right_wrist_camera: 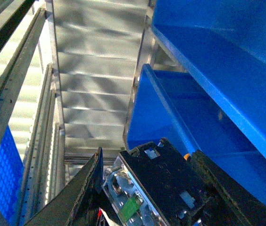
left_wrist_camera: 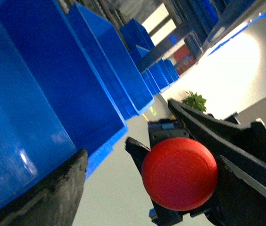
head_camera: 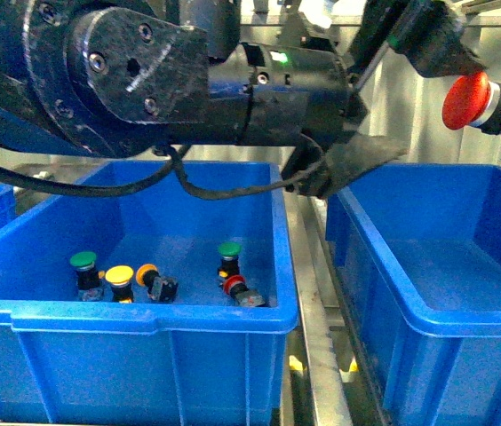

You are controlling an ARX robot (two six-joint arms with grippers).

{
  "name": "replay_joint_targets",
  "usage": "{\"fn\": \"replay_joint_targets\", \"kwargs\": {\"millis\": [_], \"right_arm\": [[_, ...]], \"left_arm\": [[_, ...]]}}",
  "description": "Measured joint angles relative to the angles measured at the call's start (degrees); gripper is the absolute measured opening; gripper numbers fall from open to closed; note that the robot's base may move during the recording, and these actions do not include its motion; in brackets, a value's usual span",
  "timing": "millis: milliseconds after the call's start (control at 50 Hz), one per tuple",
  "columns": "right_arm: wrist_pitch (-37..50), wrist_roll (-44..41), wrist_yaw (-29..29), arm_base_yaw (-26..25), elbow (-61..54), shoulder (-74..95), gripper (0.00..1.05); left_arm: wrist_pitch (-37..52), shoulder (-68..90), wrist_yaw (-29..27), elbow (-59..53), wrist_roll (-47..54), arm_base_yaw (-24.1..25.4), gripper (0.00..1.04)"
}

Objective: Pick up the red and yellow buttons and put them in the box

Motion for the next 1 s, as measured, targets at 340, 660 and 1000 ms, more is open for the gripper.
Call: {"fn": "replay_joint_targets", "kwargs": {"millis": [340,660,1000], "right_arm": [[1.5,-5.5,-0.4,-2.1,-2.6,0.1,0.47],[3.0,-13.0,0.6,0.8,-4.6,-1.2,0.46],[6.0,-27.3,3.0,8.7,-9.9,-6.7,0.46]], "left_arm": [[-10.3,-12.1,-15.3,-7.5,10.2,15.8,0.97],[-17.3,-40.9,-17.3,-27.7,16.0,35.6,0.97],[-18.5,-72.4,-35.3,-57.8,35.6,35.8,0.67]]}}
